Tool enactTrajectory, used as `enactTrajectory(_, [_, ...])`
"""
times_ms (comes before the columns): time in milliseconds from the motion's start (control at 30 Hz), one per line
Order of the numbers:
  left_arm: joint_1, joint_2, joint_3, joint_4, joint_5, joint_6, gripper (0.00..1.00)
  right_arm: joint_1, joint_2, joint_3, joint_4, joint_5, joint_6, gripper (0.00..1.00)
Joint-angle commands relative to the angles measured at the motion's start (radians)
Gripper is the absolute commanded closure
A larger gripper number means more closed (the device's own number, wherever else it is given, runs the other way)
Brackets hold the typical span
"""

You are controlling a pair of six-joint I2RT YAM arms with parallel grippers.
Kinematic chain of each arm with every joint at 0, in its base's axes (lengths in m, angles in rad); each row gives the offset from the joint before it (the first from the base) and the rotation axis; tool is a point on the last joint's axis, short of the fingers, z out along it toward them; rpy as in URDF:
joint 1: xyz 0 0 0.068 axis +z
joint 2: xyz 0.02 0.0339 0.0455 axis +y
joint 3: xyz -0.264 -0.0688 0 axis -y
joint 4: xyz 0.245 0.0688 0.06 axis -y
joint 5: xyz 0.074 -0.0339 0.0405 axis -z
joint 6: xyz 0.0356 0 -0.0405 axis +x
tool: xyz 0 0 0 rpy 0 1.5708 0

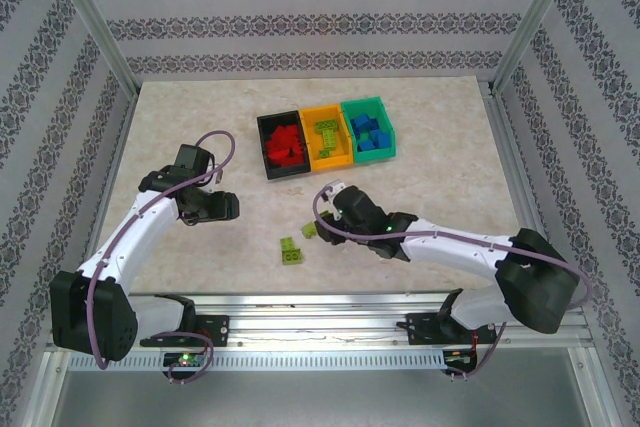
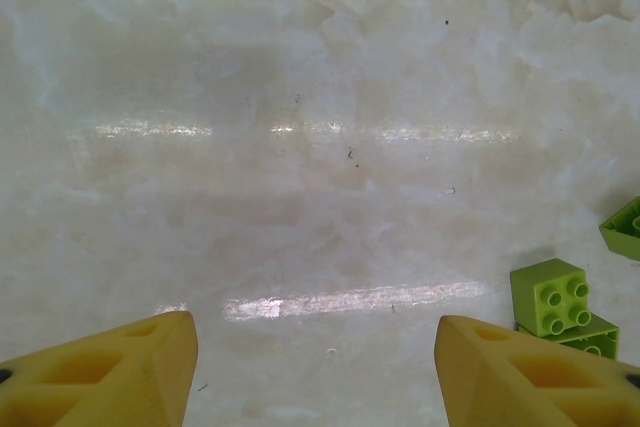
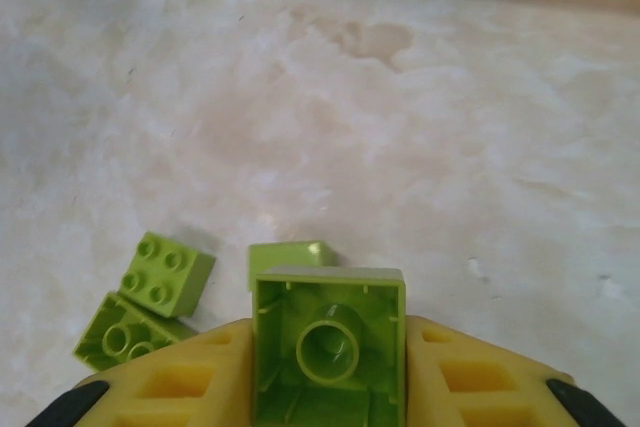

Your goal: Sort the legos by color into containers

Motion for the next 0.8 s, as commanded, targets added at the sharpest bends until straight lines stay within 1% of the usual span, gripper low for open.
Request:
enactTrajectory(0, [0.012, -0.010, -0.009, 0.008, 0.000, 0.023, 0.36, -0.067, -0.028, -0.011, 0.053, -0.009, 0.021, 0.67])
enactTrajectory(133, [0.012, -0.006, -0.009, 0.008, 0.001, 0.022, 0.36, -0.179, 0.020, 0.041, 0.079, -0.087, 0.053, 0.67])
enactTrajectory(267, [0.013, -0.006, -0.011, 0.011, 0.005, 0.022, 0.36, -0.279, 0.144, 0.179, 0.031, -0.183, 0.075, 0.68])
enactTrajectory(400, [0.012, -0.001, -0.011, 0.009, 0.004, 0.022, 0.36, -0.349, 0.279, 0.310, 0.041, -0.236, 0.081, 0.68])
enactTrajectory(600, [0.012, 0.005, -0.011, 0.010, 0.004, 0.021, 0.36, -0.435, 0.505, 0.562, 0.019, -0.324, 0.098, 0.65])
enactTrajectory(667, [0.012, 0.005, -0.011, 0.009, 0.001, 0.020, 0.36, -0.455, 0.570, 0.649, 0.006, -0.361, 0.116, 0.59])
enactTrajectory(733, [0.012, 0.003, -0.010, 0.008, 0.000, 0.019, 0.36, -0.461, 0.632, 0.746, -0.045, -0.383, 0.093, 0.46])
enactTrajectory(767, [0.012, 0.002, -0.011, 0.010, 0.000, 0.021, 0.36, -0.459, 0.656, 0.798, -0.100, -0.382, 0.068, 0.42])
